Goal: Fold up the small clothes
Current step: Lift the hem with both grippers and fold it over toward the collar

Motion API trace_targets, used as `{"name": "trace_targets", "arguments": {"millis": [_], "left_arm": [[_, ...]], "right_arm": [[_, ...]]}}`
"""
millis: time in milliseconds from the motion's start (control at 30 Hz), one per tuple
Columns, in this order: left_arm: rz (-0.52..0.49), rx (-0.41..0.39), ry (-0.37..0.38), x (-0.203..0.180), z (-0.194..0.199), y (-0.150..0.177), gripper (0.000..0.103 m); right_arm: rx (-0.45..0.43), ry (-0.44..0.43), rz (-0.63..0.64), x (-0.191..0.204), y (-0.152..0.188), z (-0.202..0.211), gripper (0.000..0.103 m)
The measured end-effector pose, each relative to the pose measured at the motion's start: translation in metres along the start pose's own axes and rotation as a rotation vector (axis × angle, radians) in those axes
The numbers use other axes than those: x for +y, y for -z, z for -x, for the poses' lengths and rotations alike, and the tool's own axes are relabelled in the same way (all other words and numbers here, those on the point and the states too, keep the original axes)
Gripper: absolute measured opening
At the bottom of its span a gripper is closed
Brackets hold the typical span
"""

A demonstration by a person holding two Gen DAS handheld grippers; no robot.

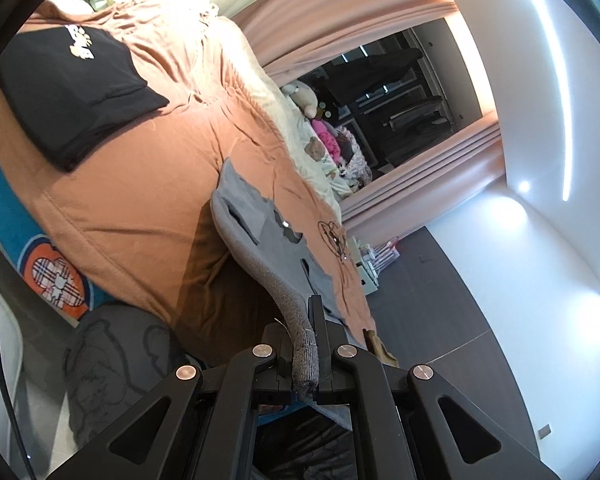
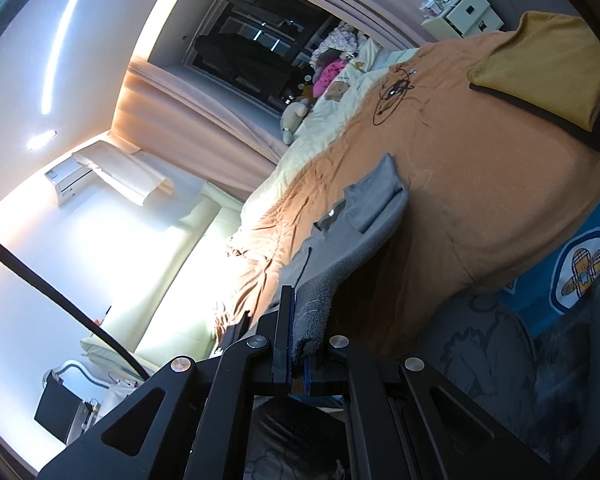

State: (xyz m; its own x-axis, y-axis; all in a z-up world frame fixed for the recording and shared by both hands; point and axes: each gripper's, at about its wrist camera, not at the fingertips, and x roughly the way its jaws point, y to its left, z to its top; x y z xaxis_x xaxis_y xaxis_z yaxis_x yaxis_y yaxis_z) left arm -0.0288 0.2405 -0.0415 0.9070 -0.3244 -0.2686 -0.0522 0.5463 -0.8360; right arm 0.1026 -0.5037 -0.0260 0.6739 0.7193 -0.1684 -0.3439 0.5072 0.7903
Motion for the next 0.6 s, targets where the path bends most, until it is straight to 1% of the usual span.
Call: {"name": "trace_targets", "arguments": {"millis": [167,333,500,600], "left_arm": [[-0.017,-0.004,0.013,-0.002,0.022,0.008,0.003],[-0.029,-0.010,0.012,-0.005,0.030,0.008,0.003],[-0.050,-0.014,0.005,-0.018,0.017,-0.013,0.003],[-0.073,-0.014,-0.008,-0.032,0.003,-0.031,0.003]], "right_arm": [[-0.007,-0.012,0.009,-0.003,0.004,0.007,0.000],[-0.006,-0.018,0.042,-0.004,-0.006,0.010,0.000],[0.004,-0.026,0.079,-0.002,-0.029,-0.002,0.000],[0.010,-0.012,0.102,0.001,-0.052,-0.021,0.000]]}}
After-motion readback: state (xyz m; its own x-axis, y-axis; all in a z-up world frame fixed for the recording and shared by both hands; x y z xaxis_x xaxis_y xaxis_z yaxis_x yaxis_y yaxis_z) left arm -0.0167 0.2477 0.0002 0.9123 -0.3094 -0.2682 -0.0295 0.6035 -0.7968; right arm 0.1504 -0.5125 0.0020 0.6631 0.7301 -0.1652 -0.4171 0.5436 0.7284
